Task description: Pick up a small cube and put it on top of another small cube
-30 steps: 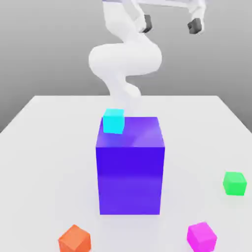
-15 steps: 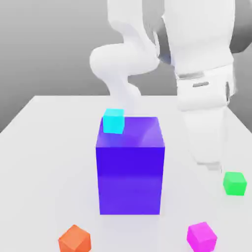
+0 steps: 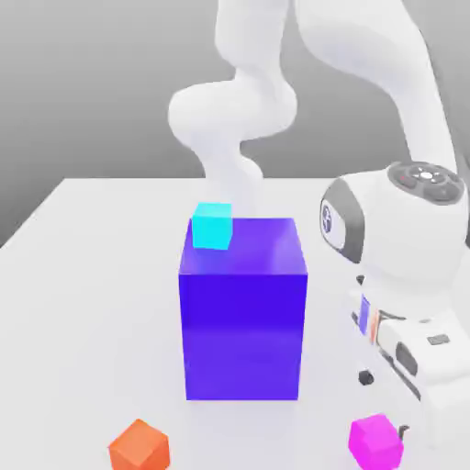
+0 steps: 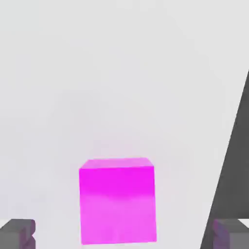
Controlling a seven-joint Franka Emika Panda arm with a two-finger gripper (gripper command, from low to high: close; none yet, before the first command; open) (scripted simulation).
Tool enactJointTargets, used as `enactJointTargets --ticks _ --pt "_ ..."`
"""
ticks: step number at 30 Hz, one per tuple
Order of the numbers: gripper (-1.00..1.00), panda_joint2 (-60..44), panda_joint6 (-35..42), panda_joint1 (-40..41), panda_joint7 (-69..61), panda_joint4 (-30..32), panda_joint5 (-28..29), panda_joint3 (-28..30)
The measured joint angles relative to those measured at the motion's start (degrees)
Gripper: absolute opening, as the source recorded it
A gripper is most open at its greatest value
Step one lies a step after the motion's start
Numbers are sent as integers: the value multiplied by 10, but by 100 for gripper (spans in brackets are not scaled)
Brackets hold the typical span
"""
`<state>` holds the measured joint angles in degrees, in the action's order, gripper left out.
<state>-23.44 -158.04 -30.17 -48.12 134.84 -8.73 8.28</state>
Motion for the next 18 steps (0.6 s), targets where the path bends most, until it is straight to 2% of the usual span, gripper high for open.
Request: enactJointTargets --ticks 1,2,8,13,18 --pt "0 -22 -17 6 -5 -4 -6 -7" --pt "-100 -38 -29 11 -8 -8 -8 -13" --pt "-100 -46 -34 14 -10 -9 -11 -16" --pt "-100 35 28 -4 9 8 15 7" --pt "-100 106 58 -47 -77 61 35 -51"
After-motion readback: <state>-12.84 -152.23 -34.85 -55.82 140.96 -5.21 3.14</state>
